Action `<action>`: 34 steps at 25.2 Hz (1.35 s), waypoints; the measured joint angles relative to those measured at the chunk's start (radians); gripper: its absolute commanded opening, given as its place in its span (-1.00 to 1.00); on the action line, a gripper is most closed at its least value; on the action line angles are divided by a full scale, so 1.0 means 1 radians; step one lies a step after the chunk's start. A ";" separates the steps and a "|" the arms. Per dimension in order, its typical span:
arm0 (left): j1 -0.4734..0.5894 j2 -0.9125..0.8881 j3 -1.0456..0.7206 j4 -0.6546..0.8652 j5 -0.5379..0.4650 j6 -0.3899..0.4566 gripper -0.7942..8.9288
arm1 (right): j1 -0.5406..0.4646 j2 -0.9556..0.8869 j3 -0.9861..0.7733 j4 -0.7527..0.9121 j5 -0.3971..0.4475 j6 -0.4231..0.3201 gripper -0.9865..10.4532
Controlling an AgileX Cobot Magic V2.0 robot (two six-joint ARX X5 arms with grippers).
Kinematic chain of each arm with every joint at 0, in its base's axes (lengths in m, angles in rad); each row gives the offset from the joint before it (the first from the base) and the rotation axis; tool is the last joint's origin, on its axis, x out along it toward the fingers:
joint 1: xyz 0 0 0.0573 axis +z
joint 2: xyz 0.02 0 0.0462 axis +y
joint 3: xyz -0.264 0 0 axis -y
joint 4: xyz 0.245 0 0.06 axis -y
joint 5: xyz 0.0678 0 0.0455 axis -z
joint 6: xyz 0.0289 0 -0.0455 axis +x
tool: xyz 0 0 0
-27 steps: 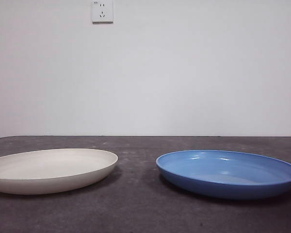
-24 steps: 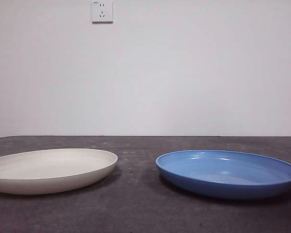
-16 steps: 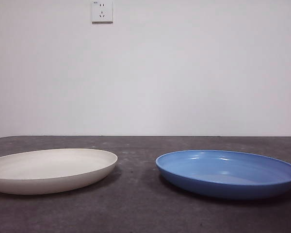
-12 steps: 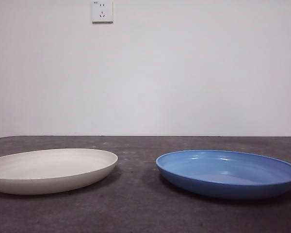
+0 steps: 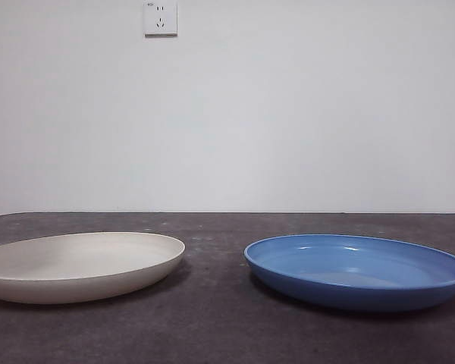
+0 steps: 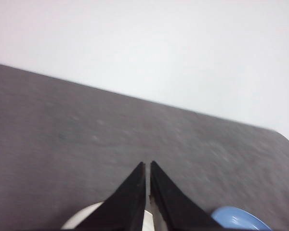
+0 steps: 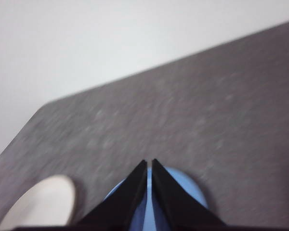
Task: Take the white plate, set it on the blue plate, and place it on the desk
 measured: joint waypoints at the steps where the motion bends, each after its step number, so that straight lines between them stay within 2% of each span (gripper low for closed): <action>1: -0.005 0.024 0.027 -0.018 0.016 0.000 -0.80 | 0.010 0.021 0.017 -0.009 -0.015 0.000 -0.81; 7: -0.040 0.153 0.193 -0.120 0.139 -0.002 -0.80 | 0.094 0.152 0.143 -0.077 -0.118 -0.032 -0.81; 14: -0.086 0.246 0.332 -0.264 0.329 -0.001 -0.80 | 0.132 0.278 0.320 -0.235 -0.177 -0.137 -0.81; 21: -0.125 0.268 0.347 -0.338 0.504 0.002 -0.79 | 0.132 0.330 0.396 -0.335 -0.346 -0.222 -0.81; 26: -0.134 0.267 0.348 -0.375 0.537 0.003 -0.77 | 0.132 0.327 0.396 -0.341 -0.364 -0.241 -0.80; 28: -0.136 0.267 0.348 -0.394 0.537 0.007 -0.76 | 0.132 0.327 0.396 -0.343 -0.364 -0.244 -0.73; 30: -0.136 0.267 0.348 -0.410 0.537 0.011 -0.62 | 0.132 0.327 0.396 -0.343 -0.362 -0.247 -0.51; 31: -0.136 0.267 0.348 -0.414 0.537 0.011 -0.43 | 0.132 0.327 0.396 -0.345 -0.358 -0.248 -0.35; 34: -0.136 0.267 0.348 -0.415 0.537 0.014 0.31 | 0.132 0.327 0.396 -0.357 -0.337 -0.248 0.05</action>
